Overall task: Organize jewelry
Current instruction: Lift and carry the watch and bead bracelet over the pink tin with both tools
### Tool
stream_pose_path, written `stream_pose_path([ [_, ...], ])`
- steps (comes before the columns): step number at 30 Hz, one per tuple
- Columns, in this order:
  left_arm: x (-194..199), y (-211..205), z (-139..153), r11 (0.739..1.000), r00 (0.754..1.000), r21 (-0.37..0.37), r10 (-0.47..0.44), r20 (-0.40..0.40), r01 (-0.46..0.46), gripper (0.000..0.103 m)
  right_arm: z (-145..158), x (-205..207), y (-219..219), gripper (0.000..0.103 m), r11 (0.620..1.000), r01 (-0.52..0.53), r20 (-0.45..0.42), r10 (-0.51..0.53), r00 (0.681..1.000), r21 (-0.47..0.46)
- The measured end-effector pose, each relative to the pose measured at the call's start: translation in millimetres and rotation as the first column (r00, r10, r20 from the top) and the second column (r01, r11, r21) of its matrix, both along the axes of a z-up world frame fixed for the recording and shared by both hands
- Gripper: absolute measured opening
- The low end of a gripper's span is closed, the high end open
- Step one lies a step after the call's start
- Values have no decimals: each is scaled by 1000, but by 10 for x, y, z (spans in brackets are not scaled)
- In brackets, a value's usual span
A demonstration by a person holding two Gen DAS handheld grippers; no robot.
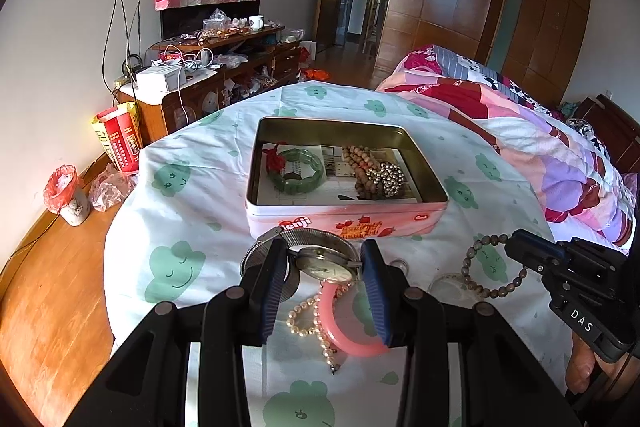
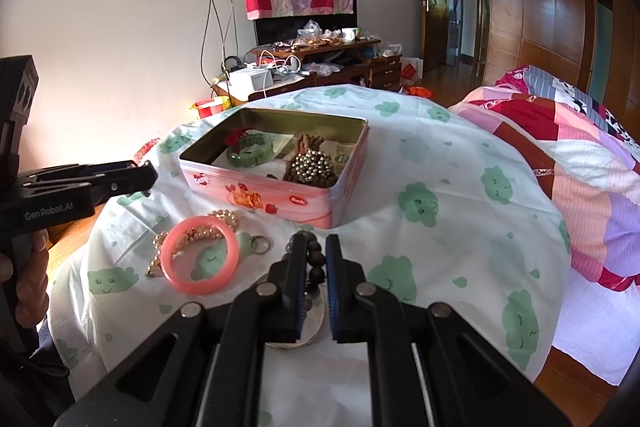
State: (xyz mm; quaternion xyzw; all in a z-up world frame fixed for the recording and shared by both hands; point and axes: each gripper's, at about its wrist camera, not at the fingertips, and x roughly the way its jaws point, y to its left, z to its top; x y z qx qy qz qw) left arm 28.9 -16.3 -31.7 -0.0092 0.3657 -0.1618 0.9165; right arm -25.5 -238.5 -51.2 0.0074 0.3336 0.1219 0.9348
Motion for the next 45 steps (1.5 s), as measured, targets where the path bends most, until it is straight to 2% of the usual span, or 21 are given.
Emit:
stream_pose_path([
  [17, 211, 72, 88, 999, 999, 26, 38, 24, -39, 39, 136, 225, 108, 11, 999, -26, 28, 27, 999, -35],
  [31, 592, 63, 236, 995, 996, 70, 66, 61, -70, 39, 392, 601, 218, 11, 997, -43, 73, 48, 996, -65],
  [45, 1067, -133, 297, 988, 994, 129, 72, 81, -82, 39, 464, 1059, 337, 11, 996, -38, 88, 45, 995, -82],
])
